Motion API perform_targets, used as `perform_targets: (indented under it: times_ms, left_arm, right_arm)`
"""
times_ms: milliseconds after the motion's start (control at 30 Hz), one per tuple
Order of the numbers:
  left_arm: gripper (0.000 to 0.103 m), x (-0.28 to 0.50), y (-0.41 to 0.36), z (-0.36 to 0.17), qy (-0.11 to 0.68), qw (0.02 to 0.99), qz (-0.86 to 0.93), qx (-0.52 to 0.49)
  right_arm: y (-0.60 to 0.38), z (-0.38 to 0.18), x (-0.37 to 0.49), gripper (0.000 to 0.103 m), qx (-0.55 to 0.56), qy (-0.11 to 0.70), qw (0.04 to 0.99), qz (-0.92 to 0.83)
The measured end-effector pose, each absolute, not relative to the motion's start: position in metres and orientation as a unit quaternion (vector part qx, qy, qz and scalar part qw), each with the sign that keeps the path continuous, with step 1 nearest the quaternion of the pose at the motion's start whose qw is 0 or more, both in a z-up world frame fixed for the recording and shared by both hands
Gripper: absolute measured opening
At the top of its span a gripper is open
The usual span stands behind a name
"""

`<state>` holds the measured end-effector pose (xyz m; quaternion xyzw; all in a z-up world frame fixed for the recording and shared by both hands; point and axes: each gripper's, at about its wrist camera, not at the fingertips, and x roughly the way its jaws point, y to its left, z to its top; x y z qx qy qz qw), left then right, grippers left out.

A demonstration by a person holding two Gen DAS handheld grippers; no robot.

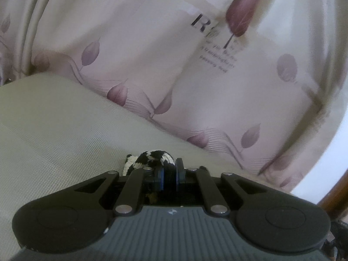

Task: Fold small clothes
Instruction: 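Lower the folded hem onto the cardigan and open both tools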

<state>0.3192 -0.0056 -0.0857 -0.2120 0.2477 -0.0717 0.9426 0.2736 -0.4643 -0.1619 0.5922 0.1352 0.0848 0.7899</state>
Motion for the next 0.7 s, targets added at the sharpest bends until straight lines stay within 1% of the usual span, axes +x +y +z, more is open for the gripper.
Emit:
perform_targets:
  times_ms: [167, 233, 333, 367, 400, 433, 467, 500, 533, 567, 633, 700]
  left_arm:
    - [0.010, 0.338, -0.008, -0.103, 0.267, 0.939, -0.070, -0.205]
    - [0.011, 0.343, -0.009, -0.109, 0.273, 0.938, -0.068, -0.202]
    - [0.017, 0.352, -0.007, -0.117, 0.282, 0.933, -0.068, -0.215]
    - [0.024, 0.354, -0.006, -0.118, 0.284, 0.931, -0.067, -0.219]
    - [0.037, 0.355, -0.005, -0.119, 0.284, 0.930, -0.065, -0.224]
    - [0.047, 0.356, -0.002, -0.119, 0.281, 0.930, -0.058, -0.229]
    - [0.069, 0.356, 0.000, -0.118, 0.270, 0.934, -0.044, -0.231]
    - [0.082, 0.354, 0.002, -0.117, 0.255, 0.938, -0.028, -0.233]
    - [0.085, 0.352, 0.006, -0.114, 0.238, 0.942, -0.017, -0.237]
    - [0.086, 0.350, 0.009, -0.110, 0.227, 0.944, -0.015, -0.240]
    - [0.086, 0.351, 0.012, -0.105, 0.224, 0.948, -0.020, -0.224]
    - [0.087, 0.349, 0.014, -0.102, 0.223, 0.954, -0.019, -0.200]
  right_arm:
    - [-0.467, -0.180, 0.290, 0.012, 0.602, 0.155, 0.781, 0.070]
    - [-0.469, -0.187, 0.297, 0.014, 0.615, 0.159, 0.769, 0.076]
    - [-0.469, -0.191, 0.303, 0.015, 0.620, 0.160, 0.764, 0.072]
    - [-0.470, -0.193, 0.304, 0.017, 0.627, 0.160, 0.759, 0.071]
    - [-0.470, -0.194, 0.305, 0.021, 0.633, 0.158, 0.755, 0.070]
    - [-0.471, -0.196, 0.304, 0.032, 0.641, 0.150, 0.749, 0.069]
    - [-0.472, -0.197, 0.302, 0.046, 0.646, 0.136, 0.747, 0.069]
    - [-0.473, -0.196, 0.300, 0.054, 0.647, 0.127, 0.750, 0.062]
    - [-0.475, -0.195, 0.296, 0.068, 0.645, 0.114, 0.753, 0.052]
    - [-0.477, -0.194, 0.292, 0.073, 0.646, 0.101, 0.755, 0.051]
    - [-0.478, -0.191, 0.288, 0.073, 0.645, 0.094, 0.756, 0.065]
    - [-0.474, -0.181, 0.285, 0.073, 0.612, 0.104, 0.780, 0.078]
